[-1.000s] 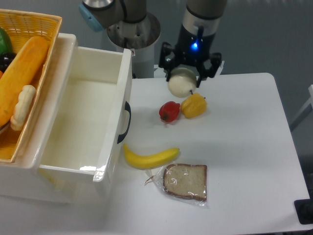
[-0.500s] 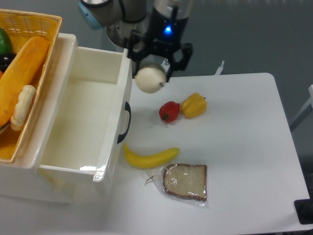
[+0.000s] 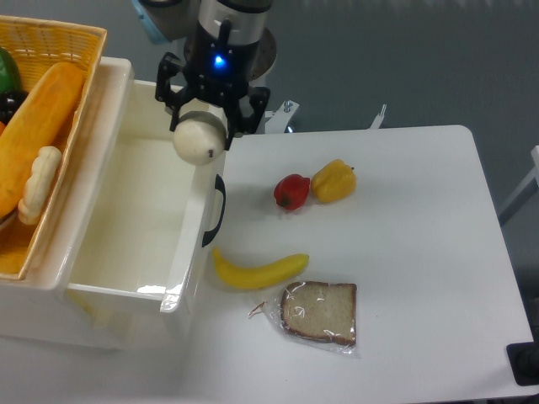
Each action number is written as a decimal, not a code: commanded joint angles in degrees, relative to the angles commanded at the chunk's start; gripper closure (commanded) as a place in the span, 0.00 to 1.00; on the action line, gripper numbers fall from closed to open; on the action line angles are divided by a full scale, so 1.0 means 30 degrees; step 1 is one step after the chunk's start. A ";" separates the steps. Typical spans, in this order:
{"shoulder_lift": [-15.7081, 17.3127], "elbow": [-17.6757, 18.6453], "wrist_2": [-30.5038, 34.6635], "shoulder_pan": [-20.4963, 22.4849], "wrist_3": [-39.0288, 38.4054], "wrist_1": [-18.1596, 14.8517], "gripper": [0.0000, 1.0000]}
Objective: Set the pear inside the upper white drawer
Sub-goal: 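Carry the pear over the open white drawer, then open the gripper to drop the pear into the drawer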
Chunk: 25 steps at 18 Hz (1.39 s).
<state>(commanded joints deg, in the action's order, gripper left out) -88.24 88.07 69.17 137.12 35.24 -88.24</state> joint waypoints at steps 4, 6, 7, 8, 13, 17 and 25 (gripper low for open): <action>-0.0147 0.0379 0.0030 -0.0442 -0.0059 0.0059 0.39; -0.0147 0.0498 0.0059 -0.0646 -0.0059 0.0117 0.39; -0.0147 0.0556 0.0030 -0.0647 -0.0059 0.0117 0.37; -0.0176 0.0615 0.0030 -0.0676 -0.0030 0.0146 0.35; -0.0294 0.0615 0.0059 -0.0881 0.0087 0.0176 0.19; -0.0352 0.0615 0.0059 -0.0911 0.0205 0.0205 0.05; -0.0410 0.0528 0.0088 -0.0911 0.0234 0.0498 0.04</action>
<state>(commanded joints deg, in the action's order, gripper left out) -89.47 89.65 69.43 134.38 35.95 -86.75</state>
